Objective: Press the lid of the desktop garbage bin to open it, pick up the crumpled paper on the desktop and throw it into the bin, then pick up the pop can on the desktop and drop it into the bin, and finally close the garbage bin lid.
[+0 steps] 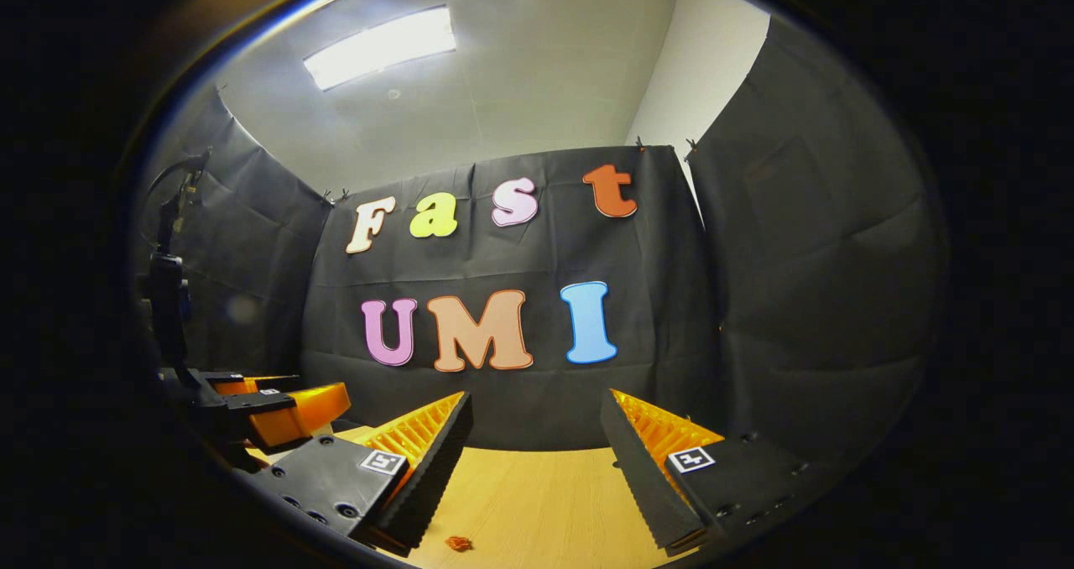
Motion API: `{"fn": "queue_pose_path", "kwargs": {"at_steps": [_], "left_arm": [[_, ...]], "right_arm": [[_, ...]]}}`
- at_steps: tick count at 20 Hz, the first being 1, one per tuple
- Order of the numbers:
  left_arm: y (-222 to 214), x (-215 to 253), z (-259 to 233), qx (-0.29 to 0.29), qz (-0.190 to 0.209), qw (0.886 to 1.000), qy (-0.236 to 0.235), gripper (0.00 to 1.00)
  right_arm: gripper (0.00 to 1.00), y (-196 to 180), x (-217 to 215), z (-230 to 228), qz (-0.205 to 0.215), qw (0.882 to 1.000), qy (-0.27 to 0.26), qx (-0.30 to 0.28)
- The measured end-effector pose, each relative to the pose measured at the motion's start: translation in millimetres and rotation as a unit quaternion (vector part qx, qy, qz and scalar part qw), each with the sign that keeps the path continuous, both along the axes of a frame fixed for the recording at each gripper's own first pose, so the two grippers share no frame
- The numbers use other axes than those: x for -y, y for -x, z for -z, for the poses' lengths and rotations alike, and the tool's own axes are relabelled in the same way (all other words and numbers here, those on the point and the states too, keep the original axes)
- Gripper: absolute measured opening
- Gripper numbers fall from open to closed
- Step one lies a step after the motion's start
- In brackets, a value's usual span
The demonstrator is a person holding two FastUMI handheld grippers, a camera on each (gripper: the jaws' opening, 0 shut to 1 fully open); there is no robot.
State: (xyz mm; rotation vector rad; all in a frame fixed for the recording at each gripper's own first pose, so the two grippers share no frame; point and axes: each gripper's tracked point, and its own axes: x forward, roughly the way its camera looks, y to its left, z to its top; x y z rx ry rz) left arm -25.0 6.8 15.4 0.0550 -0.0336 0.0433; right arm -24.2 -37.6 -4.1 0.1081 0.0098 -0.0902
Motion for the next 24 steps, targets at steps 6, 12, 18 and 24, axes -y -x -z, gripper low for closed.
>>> {"fn": "queue_pose_path", "kwargs": {"at_steps": [6,12,18,24], "left_arm": [[-1.6,-13.6,-1.5,0.004,-0.02,1.0,-0.005,0.32],[-2.7,-73.1,-10.2,0.01,-0.07,0.997,0.002,0.02],[-1.2,-170.4,-29.3,0.028,-0.136,0.99,-0.038,0.01],[-1.1,-267.6,-17.5,0.015,-0.185,0.979,-0.084,0.01]], "right_arm": [[0.96,-1.8,0.0,0.5,0.0,1.0,-0.001,-0.001],[0.98,-16.4,-22.9,4.5,-0.013,1.0,-0.009,-0.007],[0.98,-36.0,-65.6,14.3,-0.024,1.0,-0.005,-0.011],[0.97,-42.8,-108.4,30.9,-0.015,0.999,-0.019,-0.032]]}}
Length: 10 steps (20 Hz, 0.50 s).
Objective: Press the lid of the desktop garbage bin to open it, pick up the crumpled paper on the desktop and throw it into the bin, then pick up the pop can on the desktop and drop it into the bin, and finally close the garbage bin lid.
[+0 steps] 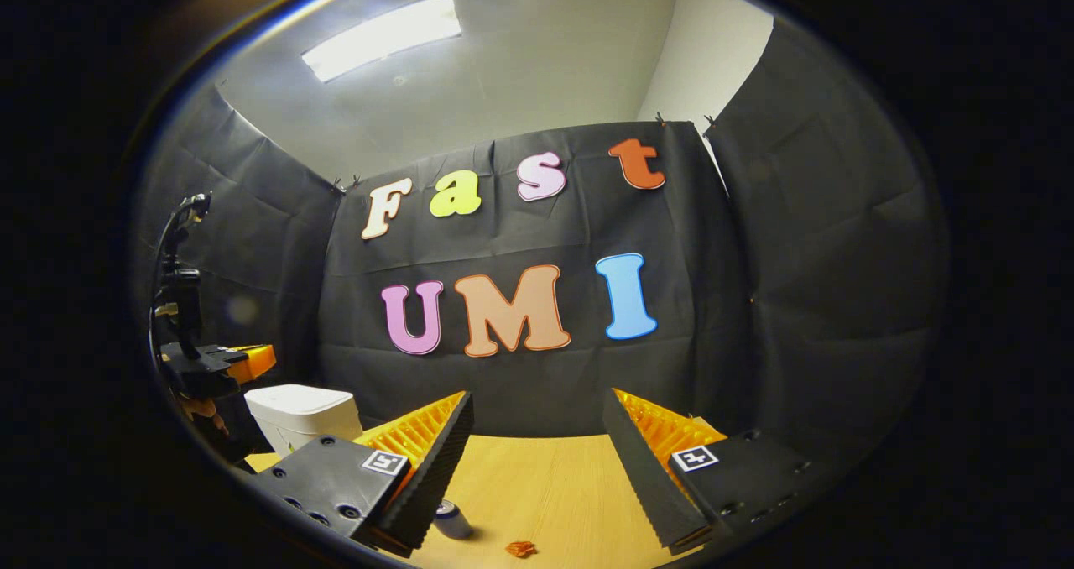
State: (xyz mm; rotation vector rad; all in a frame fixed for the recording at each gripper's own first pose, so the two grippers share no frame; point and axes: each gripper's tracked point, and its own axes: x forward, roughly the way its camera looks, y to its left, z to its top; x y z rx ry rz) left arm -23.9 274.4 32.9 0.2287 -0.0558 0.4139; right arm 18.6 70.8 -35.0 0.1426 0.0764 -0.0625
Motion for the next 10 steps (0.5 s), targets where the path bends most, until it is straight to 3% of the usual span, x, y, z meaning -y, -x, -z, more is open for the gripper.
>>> {"fn": "queue_pose_path", "kwargs": {"at_steps": [6,10], "left_arm": [[-6.4,-82.8,41.4,-0.035,-0.042,0.998,0.012,0.02],[-6.2,-106.5,71.0,-0.062,-0.052,0.996,0.039,0.02]], "right_arm": [[0.98,8.4,-22.3,15.8,0.027,0.999,0.007,-0.022],[0.98,16.5,-24.4,17.4,0.049,0.998,0.013,-0.032]]}}
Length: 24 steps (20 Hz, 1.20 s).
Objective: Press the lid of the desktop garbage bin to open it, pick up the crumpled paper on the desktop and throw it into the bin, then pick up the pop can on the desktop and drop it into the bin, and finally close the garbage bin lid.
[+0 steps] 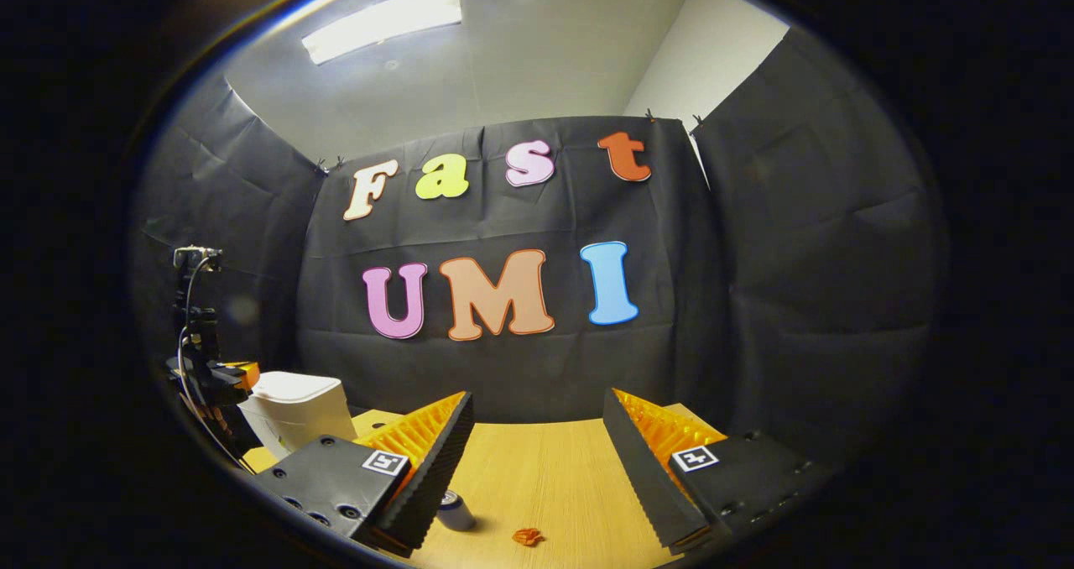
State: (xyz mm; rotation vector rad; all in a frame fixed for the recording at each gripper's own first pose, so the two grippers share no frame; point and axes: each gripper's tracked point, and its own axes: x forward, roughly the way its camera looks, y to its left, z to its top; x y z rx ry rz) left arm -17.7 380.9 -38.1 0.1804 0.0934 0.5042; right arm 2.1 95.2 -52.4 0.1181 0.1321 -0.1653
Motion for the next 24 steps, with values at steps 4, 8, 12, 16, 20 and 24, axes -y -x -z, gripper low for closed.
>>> {"fn": "queue_pose_path", "kwargs": {"at_steps": [4,8,12,16,20,24], "left_arm": [[4.8,3.4,13.1,-0.012,0.007,1.0,-0.015,0.04],[5.6,2.9,19.6,0.001,0.01,1.0,-0.022,0.07],[4.9,3.0,23.7,0.001,0.002,1.0,-0.018,0.01],[2.4,10.6,4.5,0.011,0.015,0.999,-0.027,0.01],[-2.0,52.8,-41.6,0.043,0.052,0.997,-0.042,0.05],[-3.8,108.3,-56.0,0.065,0.097,0.993,0.005,0.27]], "right_arm": [[0.97,3.0,-6.8,4.3,0.004,1.0,0.006,-0.007],[0.97,5.6,-14.7,10.4,-0.008,1.0,0.018,-0.018],[0.98,4.9,-6.9,1.6,0.006,1.0,0.016,-0.002],[0.98,-4.4,-5.6,-4.7,-0.002,1.0,0.009,0.004],[0.97,-18.3,3.8,-18.5,-0.012,0.999,0.017,0.026],[0.98,-36.4,15.4,-15.6,-0.029,0.999,0.014,0.025]]}}
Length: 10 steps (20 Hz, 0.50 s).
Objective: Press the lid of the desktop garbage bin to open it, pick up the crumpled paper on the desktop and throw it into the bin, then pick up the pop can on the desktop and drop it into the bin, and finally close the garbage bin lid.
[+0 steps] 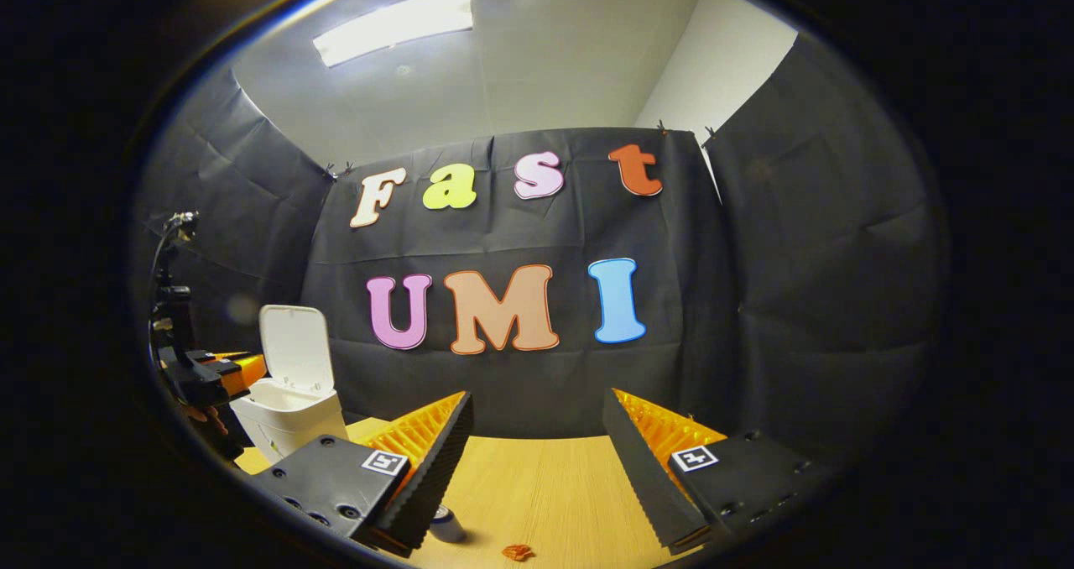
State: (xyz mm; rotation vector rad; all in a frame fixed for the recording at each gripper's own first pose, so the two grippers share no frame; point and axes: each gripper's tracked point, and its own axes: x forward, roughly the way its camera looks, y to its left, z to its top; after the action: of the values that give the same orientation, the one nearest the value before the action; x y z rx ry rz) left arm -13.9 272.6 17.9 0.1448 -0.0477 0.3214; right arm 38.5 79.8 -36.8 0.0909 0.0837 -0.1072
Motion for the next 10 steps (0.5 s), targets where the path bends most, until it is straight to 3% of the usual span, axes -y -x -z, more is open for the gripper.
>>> {"fn": "queue_pose_path", "kwargs": {"at_steps": [3,4,5,7,10], "left_arm": [[3.2,38.6,-0.3,0.002,0.025,0.999,0.024,0.53],[4.0,51.9,-1.2,0.0,0.034,0.999,0.029,0.56],[4.8,65.6,-0.1,-0.004,0.045,0.998,0.031,0.67],[11.4,88.1,-7.5,-0.001,0.059,0.998,0.023,0.75],[19.2,109.2,-28.7,0.02,0.064,0.998,0.007,0.75]], "right_arm": [[0.98,-12.0,10.3,25.0,-0.017,0.999,0.002,-0.032],[0.98,-15.8,11.3,39.7,-0.026,0.998,0.0,-0.049],[0.98,-18.5,11.0,54.8,-0.037,0.997,-0.003,-0.069],[0.98,-24.6,10.3,89.7,-0.054,0.992,-0.012,-0.11],[0.98,-32.1,4.9,139.8,-0.081,0.985,-0.012,-0.154]]}}
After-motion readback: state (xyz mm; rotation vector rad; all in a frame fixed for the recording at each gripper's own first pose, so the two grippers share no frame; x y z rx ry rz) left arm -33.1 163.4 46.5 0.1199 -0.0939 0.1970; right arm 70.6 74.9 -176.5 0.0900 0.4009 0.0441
